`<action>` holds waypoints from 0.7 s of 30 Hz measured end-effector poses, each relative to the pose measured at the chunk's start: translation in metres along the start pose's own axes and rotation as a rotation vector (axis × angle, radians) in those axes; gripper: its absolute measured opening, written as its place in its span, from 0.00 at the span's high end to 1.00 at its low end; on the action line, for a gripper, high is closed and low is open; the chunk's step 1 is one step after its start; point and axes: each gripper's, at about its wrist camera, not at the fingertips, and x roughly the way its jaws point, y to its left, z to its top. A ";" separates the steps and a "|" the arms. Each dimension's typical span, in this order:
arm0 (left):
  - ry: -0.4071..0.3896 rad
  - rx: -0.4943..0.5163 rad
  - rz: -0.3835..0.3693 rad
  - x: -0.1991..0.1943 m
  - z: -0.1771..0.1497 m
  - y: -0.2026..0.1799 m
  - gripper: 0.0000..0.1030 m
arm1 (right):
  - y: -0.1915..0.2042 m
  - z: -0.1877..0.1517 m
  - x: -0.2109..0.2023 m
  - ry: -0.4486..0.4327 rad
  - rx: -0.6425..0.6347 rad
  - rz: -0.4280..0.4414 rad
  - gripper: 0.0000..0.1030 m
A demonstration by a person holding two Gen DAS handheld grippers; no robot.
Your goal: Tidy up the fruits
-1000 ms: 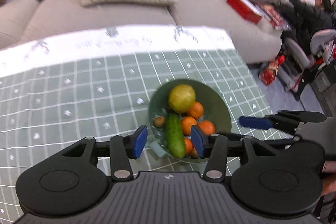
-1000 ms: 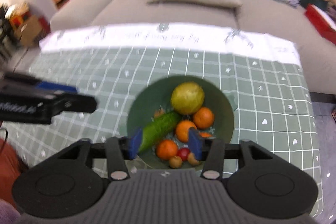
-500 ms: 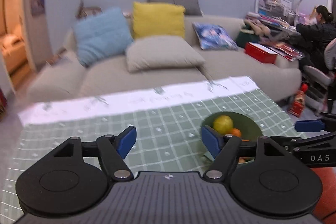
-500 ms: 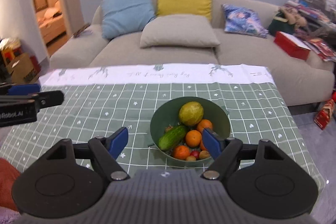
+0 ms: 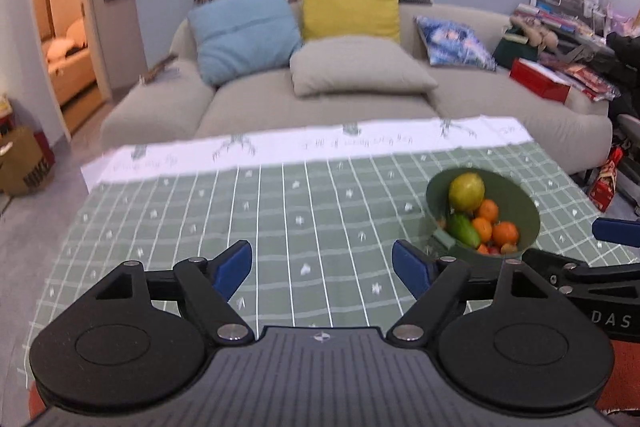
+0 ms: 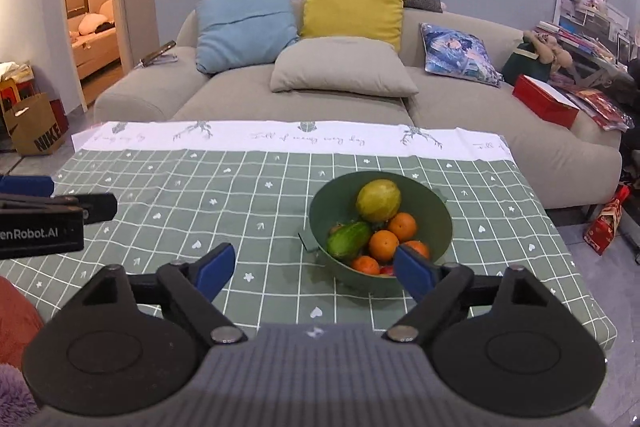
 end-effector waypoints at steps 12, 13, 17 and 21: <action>0.110 -0.021 0.014 0.005 -0.018 0.009 0.09 | 0.007 -0.009 0.009 0.050 -0.016 0.039 0.14; 0.112 -0.022 0.014 0.005 -0.017 0.009 0.09 | 0.006 -0.010 0.009 0.049 -0.015 0.040 0.14; 0.119 -0.024 0.011 0.006 -0.017 0.010 0.09 | 0.007 -0.009 0.010 0.050 -0.018 0.042 0.14; 0.124 -0.031 0.011 0.007 -0.016 0.012 0.09 | 0.007 -0.009 0.010 0.050 -0.022 0.043 0.14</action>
